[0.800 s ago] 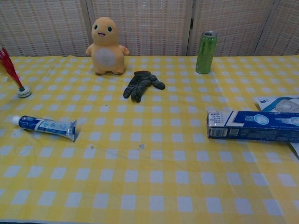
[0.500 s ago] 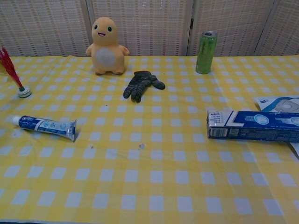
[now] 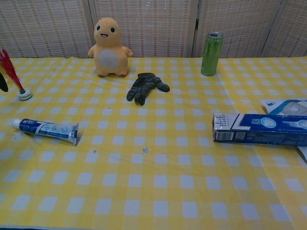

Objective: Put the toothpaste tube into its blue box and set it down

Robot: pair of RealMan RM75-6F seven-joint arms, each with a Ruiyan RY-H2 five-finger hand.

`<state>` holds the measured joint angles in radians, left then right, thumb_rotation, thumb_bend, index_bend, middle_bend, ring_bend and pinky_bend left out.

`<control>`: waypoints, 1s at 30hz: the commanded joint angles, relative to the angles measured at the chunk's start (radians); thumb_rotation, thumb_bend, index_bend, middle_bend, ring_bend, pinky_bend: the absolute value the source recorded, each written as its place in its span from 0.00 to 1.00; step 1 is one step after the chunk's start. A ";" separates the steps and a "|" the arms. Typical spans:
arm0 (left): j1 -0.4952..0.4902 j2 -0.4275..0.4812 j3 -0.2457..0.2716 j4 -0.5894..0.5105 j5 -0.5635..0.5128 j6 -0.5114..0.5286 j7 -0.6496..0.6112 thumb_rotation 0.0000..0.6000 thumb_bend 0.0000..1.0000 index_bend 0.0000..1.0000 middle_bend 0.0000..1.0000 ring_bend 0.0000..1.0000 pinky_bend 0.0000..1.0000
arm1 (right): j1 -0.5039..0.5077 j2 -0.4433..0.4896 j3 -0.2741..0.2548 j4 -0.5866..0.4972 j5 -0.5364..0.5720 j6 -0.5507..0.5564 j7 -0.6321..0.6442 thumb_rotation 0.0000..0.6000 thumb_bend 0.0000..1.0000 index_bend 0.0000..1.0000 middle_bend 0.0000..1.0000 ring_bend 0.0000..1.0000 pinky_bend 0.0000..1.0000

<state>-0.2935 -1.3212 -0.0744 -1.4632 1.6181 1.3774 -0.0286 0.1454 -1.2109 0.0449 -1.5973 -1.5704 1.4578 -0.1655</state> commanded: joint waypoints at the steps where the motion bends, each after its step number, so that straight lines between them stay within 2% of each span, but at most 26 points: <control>1: -0.052 -0.026 -0.029 -0.021 -0.102 -0.123 0.103 1.00 0.20 0.44 1.00 1.00 1.00 | 0.008 -0.004 -0.001 -0.004 0.006 -0.019 0.006 1.00 0.27 0.00 0.00 0.00 0.00; 5: -0.088 -0.025 -0.038 -0.032 -0.188 -0.225 0.168 1.00 0.21 0.42 1.00 1.00 1.00 | 0.011 -0.005 0.000 -0.003 0.017 -0.028 0.004 1.00 0.27 0.00 0.00 0.00 0.00; 14: -0.139 -0.094 -0.060 -0.013 -0.317 -0.304 0.291 1.00 0.24 0.42 1.00 1.00 1.00 | 0.018 -0.005 0.000 0.002 0.022 -0.043 0.020 1.00 0.27 0.00 0.00 0.00 0.00; 30: -0.200 -0.192 -0.062 0.092 -0.385 -0.371 0.288 1.00 0.24 0.44 1.00 1.00 1.00 | 0.023 0.016 0.000 -0.006 0.035 -0.061 0.060 1.00 0.27 0.00 0.00 0.00 0.00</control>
<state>-0.4895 -1.5088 -0.1362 -1.3757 1.2357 1.0100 0.2615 0.1680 -1.1952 0.0446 -1.6030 -1.5350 1.3971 -0.1057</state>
